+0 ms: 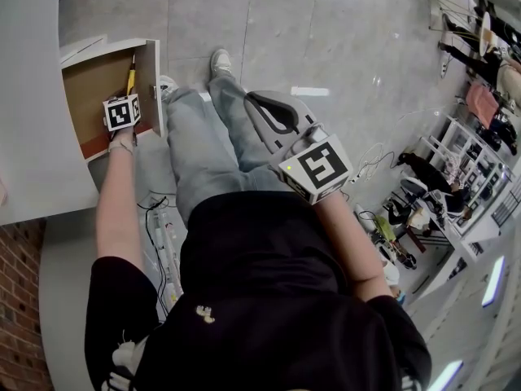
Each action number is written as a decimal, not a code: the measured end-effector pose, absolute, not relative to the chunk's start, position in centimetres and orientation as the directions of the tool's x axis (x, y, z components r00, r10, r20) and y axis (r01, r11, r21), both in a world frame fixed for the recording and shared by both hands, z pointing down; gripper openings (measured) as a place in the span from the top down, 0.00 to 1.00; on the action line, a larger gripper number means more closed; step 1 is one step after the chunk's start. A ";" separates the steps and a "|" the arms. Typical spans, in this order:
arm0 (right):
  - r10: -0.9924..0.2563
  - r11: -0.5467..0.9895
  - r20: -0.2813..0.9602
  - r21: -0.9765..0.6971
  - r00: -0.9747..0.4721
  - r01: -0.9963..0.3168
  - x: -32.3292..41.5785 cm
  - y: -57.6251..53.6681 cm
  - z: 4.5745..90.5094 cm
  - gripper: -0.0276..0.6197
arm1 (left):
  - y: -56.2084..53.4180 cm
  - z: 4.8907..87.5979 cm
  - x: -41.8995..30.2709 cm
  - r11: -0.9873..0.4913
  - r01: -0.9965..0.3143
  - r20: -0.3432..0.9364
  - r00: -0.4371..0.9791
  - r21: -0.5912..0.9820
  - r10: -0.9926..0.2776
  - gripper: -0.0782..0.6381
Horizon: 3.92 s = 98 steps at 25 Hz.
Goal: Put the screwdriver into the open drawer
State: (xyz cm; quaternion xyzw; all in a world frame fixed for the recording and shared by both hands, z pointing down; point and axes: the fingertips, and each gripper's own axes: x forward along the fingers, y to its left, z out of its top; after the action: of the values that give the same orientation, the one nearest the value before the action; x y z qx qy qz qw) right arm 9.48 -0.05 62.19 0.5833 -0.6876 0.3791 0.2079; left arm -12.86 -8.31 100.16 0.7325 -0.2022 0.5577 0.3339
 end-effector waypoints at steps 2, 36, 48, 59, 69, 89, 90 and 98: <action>-0.642 0.031 0.730 -0.279 -0.232 -0.960 9.5 0.0 62.3 0.94 | -8.5 100.1 -12.7 -0.699 -0.667 0.954 0.292 0.257 0.072 0.78; -0.732 0.152 0.626 -0.234 -0.268 -0.960 8.6 -3.6 55.7 0.94 | -9.3 83.8 -7.9 -0.750 -0.579 0.852 0.523 0.319 -0.042 0.89; -0.759 0.246 0.559 -0.228 -0.333 -0.942 7.5 -5.5 51.1 0.94 | -10.7 69.6 -5.2 -0.772 -0.550 0.732 0.660 0.317 -0.170 0.89; -0.791 0.301 0.475 -0.247 -0.386 -0.921 9.1 -6.5 47.4 0.94 | -11.7 56.9 -3.8 -0.747 -0.589 0.598 0.730 0.306 -0.331 0.89; -0.804 0.389 0.383 -0.243 -0.456 -0.889 9.9 -7.4 42.4 0.94 | -12.9 47.5 -3.6 -0.731 -0.639 0.476 0.734 0.241 -0.485 0.89; -0.796 0.551 0.186 -0.169 -0.576 -0.817 8.5 -8.0 31.8 0.94 | -12.4 33.2 -5.3 -0.692 -0.710 0.233 0.701 0.132 -0.674 0.89; -0.795 0.555 0.183 -0.166 -0.579 -0.815 8.4 -8.0 31.5 0.94 | -12.3 32.7 -5.6 -0.687 -0.715 0.225 0.696 0.128 -0.682 0.89; -0.780 0.586 0.163 -0.149 -0.604 -0.797 7.6 -7.7 30.4 0.94 | -11.1 31.4 -7.4 -0.652 -0.750 0.194 0.660 0.113 -0.725 0.89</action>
State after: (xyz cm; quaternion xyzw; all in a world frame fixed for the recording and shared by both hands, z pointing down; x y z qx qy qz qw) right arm 7.62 -7.65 30.35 0.4430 -0.8896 0.1036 0.0402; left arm -7.38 -11.12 31.38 0.9065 -0.4067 0.0660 0.0918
